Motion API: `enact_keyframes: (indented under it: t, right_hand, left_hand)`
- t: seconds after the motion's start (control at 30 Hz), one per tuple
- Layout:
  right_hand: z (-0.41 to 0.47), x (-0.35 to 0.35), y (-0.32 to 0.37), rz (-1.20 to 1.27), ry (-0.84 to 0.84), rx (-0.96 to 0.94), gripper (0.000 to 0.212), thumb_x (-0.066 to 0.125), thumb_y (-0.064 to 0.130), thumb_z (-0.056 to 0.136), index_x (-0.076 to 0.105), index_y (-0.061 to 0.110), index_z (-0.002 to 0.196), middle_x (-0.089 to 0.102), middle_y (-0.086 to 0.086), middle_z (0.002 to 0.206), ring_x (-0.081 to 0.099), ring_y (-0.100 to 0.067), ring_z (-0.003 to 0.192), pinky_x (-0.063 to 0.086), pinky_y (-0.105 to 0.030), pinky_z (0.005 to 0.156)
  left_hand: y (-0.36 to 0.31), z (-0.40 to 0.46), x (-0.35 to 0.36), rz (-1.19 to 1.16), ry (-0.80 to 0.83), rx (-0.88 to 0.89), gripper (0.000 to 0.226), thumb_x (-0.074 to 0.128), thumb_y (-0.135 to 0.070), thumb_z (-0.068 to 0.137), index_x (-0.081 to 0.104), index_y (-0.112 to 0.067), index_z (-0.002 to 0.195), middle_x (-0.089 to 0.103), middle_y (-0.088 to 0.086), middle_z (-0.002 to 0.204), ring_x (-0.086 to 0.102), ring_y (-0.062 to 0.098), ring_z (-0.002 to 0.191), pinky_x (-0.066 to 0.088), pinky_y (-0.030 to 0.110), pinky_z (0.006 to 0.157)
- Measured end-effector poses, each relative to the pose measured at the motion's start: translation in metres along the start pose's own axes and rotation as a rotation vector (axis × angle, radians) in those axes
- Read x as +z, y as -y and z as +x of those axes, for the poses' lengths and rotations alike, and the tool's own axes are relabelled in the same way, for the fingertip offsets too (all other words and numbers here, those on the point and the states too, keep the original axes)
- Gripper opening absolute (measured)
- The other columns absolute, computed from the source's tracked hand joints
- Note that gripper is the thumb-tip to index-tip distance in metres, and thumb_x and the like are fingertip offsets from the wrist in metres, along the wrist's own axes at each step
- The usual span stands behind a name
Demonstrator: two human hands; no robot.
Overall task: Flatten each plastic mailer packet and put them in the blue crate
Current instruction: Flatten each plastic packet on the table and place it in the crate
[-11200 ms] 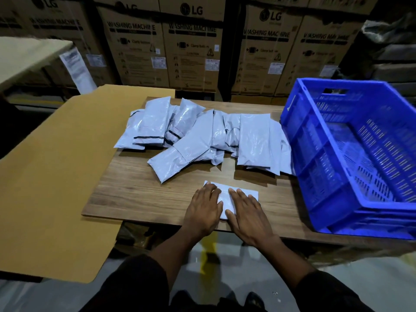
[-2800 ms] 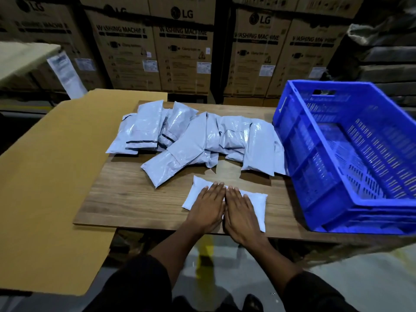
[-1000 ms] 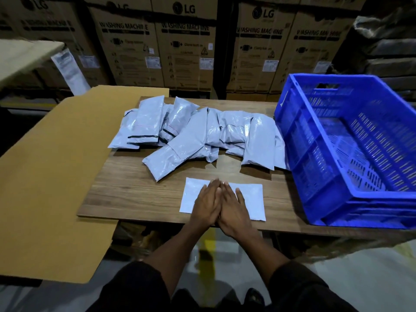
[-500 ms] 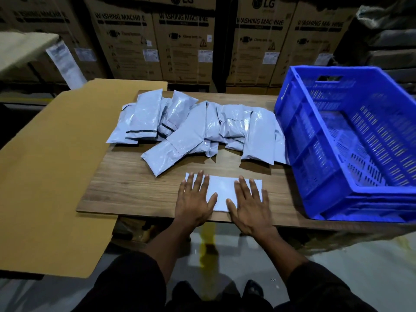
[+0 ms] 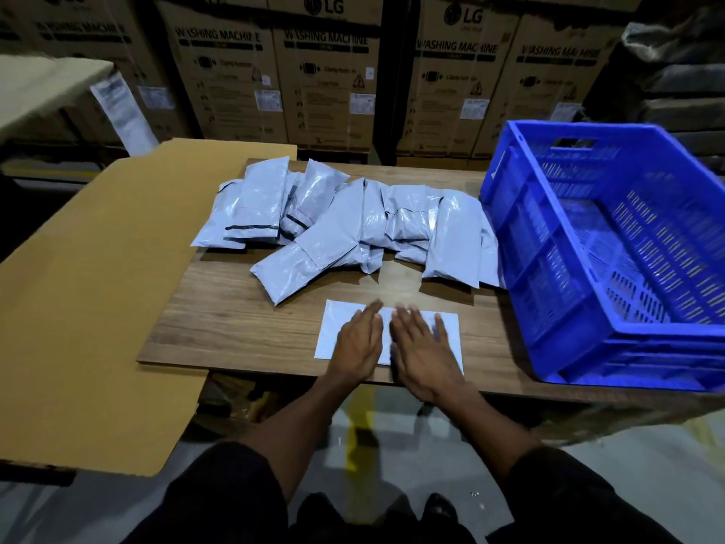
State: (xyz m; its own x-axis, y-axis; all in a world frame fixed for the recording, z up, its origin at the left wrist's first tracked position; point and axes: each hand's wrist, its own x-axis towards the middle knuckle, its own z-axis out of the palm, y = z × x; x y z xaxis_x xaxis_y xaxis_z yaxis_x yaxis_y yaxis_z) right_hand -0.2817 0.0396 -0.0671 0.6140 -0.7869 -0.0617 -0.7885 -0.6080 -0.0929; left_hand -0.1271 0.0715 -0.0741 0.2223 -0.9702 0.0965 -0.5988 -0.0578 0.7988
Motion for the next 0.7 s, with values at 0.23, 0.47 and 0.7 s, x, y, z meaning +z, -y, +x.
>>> enact_keyframes:
  t: [0.23, 0.47, 0.7]
  right_hand:
    - [0.005, 0.014, 0.01, 0.028, -0.006, 0.062, 0.068, 0.01, 0.055, 0.099, 0.022, 0.022, 0.158, 0.017, 0.005, 0.165, 0.008, -0.02, 0.153, 0.005, -0.05, 0.121]
    - [-0.016, 0.009, -0.035, -0.01, 0.053, 0.194, 0.08, 0.009, 0.071, 0.094, 0.007, 0.024, 0.159, -0.004, 0.007, 0.167, -0.007, -0.018, 0.153, -0.001, -0.05, 0.121]
    - [-0.034, -0.004, -0.042, -0.052, -0.135, -0.02, 0.076, 0.045, 0.068, 0.089, 0.044, 0.017, 0.145, 0.037, -0.009, 0.154, 0.024, -0.033, 0.146, 0.017, -0.063, 0.116]
  left_hand:
    - [0.042, -0.001, 0.006, 0.323, 0.031, 0.216, 0.063, 0.015, -0.042, 0.109, 0.049, -0.004, 0.145, 0.049, 0.009, 0.151, 0.041, 0.027, 0.143, 0.033, 0.049, 0.117]
    - [0.058, 0.001, -0.021, 0.692, 0.117, 0.012, 0.076, 0.007, -0.064, 0.093, 0.011, -0.031, 0.161, -0.002, -0.007, 0.169, -0.003, 0.023, 0.155, -0.003, 0.044, 0.123]
    - [0.052, 0.001, -0.024, 0.759, 0.141, -0.015, 0.086, -0.007, -0.065, 0.087, 0.002, -0.024, 0.162, -0.01, -0.003, 0.168, -0.008, 0.022, 0.155, -0.004, 0.047, 0.123]
